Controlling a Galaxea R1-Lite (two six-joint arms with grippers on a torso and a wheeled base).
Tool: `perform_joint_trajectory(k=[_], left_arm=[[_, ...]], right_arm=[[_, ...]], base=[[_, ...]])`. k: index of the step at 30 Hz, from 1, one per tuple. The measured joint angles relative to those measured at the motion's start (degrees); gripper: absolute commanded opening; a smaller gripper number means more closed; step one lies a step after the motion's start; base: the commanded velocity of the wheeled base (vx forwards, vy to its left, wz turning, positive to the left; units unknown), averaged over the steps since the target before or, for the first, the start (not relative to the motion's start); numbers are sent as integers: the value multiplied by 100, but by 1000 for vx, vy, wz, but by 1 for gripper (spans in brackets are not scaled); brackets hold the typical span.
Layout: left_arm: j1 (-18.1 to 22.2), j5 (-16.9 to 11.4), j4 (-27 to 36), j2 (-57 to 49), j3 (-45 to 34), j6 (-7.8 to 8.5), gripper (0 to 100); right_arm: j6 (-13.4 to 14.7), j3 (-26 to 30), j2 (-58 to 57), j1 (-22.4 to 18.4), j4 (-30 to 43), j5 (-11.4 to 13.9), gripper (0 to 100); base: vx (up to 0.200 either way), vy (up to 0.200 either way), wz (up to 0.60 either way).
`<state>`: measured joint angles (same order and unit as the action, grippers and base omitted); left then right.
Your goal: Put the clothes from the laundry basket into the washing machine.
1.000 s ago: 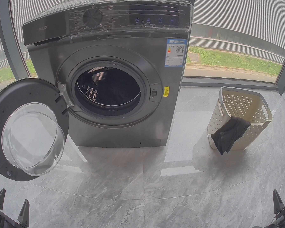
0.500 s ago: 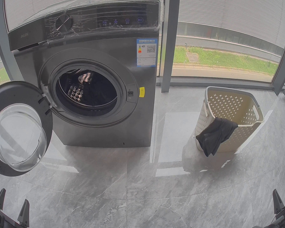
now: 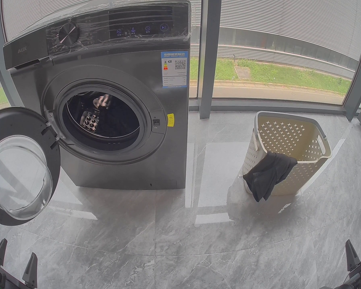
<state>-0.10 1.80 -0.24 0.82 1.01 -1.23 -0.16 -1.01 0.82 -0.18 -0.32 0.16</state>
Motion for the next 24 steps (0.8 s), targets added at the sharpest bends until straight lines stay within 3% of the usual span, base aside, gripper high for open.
perform_joint_trajectory(k=[24], left_arm=[[-4,2,0,4,0,-33,100]], right_arm=[[0,0,6,0,-4,0,100]], base=[[0,-200,0]])
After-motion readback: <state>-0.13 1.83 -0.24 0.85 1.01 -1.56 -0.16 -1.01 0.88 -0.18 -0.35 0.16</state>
